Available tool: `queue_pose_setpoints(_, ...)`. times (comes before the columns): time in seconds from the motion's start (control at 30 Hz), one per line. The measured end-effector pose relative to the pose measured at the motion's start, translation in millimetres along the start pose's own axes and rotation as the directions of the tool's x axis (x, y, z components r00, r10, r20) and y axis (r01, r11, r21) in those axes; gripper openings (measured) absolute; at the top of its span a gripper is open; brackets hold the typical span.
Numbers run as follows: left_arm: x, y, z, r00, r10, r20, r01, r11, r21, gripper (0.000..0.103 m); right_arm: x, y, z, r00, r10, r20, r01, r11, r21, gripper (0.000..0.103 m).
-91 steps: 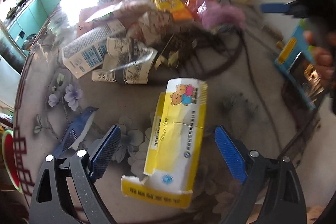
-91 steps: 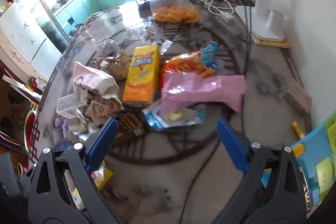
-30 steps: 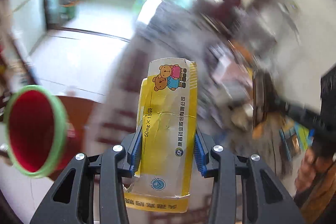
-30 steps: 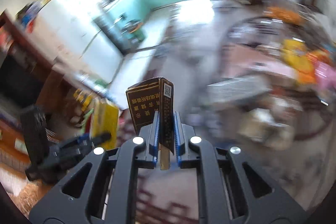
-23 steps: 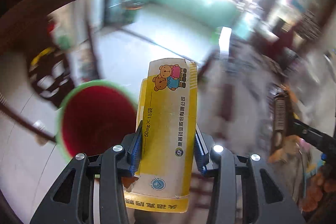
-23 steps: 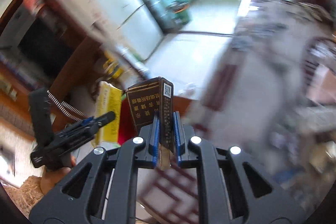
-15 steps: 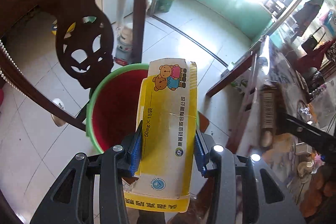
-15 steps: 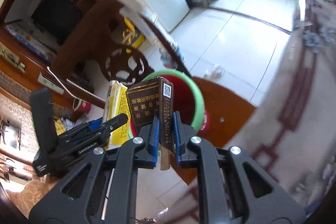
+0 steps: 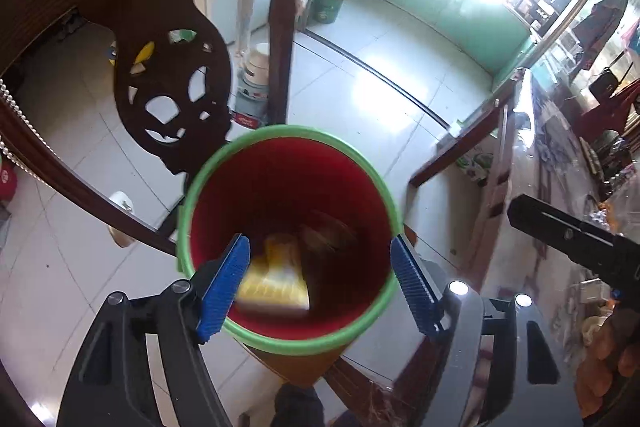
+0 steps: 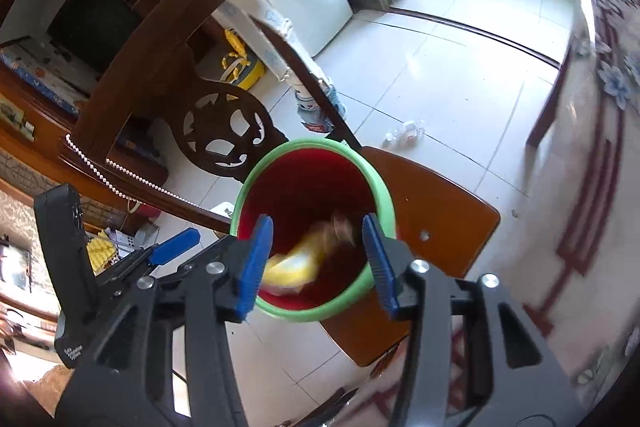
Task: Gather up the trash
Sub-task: 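Carry both boxes over the red bucket and open both grippers to drop them, then grasp the pink plastic bag with the right gripper while the left gripper grasps the white-blue snack bag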
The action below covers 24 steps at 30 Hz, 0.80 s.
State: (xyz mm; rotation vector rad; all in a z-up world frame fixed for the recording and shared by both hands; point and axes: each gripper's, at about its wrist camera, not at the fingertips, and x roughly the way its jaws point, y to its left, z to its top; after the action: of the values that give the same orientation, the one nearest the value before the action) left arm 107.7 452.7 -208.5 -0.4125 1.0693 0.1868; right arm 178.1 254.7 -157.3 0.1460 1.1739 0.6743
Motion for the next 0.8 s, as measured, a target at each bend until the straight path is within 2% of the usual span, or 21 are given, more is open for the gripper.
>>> queue_pose_setpoints(0.07,-3.8,-8.7,-2.1,0.999,-0.038,-0.01,0.038,0.999,0.009,0.07,-17.8,-9.0,-6.5,1.0,-0.003,0.03,0.003,1.0,0.014,0.048)
queue_pose_setpoints(0.13,-12.3,-28.0,-7.3,0.997,-0.078,-0.005,0.078,0.995,0.057,0.07,-41.7,-20.3,-16.4,0.997,-0.027,0.068,0.026,0.999,0.026,0.053)
queue_pose_setpoints(0.23,-24.4,-63.0,-15.5,0.99,-0.141,0.004,0.139,0.981,0.137,0.07,-86.7,-48.1,-38.8,0.986,-0.103,0.134,0.095,0.993,0.063,0.059)
queue_pose_setpoints(0.37,-37.4,-116.3,-24.8,0.975,-0.222,-0.005,0.216,0.945,0.244,0.074,-158.0,-114.5,-86.2,0.938,-0.289,0.19,0.249,0.946,0.21,0.063)
queue_pose_setpoints(0.43,-43.9,-147.5,-32.1,0.963,-0.268,-0.015,0.26,0.919,0.297,0.075,-192.3,-153.5,-114.3,0.906,-0.377,0.194,0.306,0.899,0.314,0.064)
queue_pose_setpoints(0.5,-48.8,-174.2,-40.4,0.953,-0.303,-0.029,0.294,0.894,0.337,0.075,-233.1,-202.9,-151.3,0.853,-0.492,0.171,0.38,0.812,0.443,0.064)
queue_pose_setpoints(0.6,-56.4,-216.8,-58.3,0.939,-0.338,-0.059,0.334,0.859,0.388,0.075,-293.8,-273.9,-207.2,0.779,-0.615,0.125,0.424,0.663,0.618,0.064)
queue_pose_setpoints(0.63,-59.1,-229.4,-64.5,0.935,-0.348,-0.068,0.345,0.85,0.397,0.075,-305.8,-288.4,-219.1,0.762,-0.637,0.114,0.43,0.631,0.646,0.064)
queue_pose_setpoints(0.7,-66.2,-258.2,-79.7,0.925,-0.371,-0.081,0.37,0.835,0.407,0.076,-340.4,-328.9,-246.5,0.714,-0.697,0.073,0.473,0.556,0.683,0.064)
queue_pose_setpoints(0.8,-75.4,-291.0,-104.6,0.918,-0.383,-0.097,0.388,0.823,0.415,0.076,-382.1,-376.9,-274.0,0.66,-0.751,0.017,0.535,0.486,0.692,0.06)
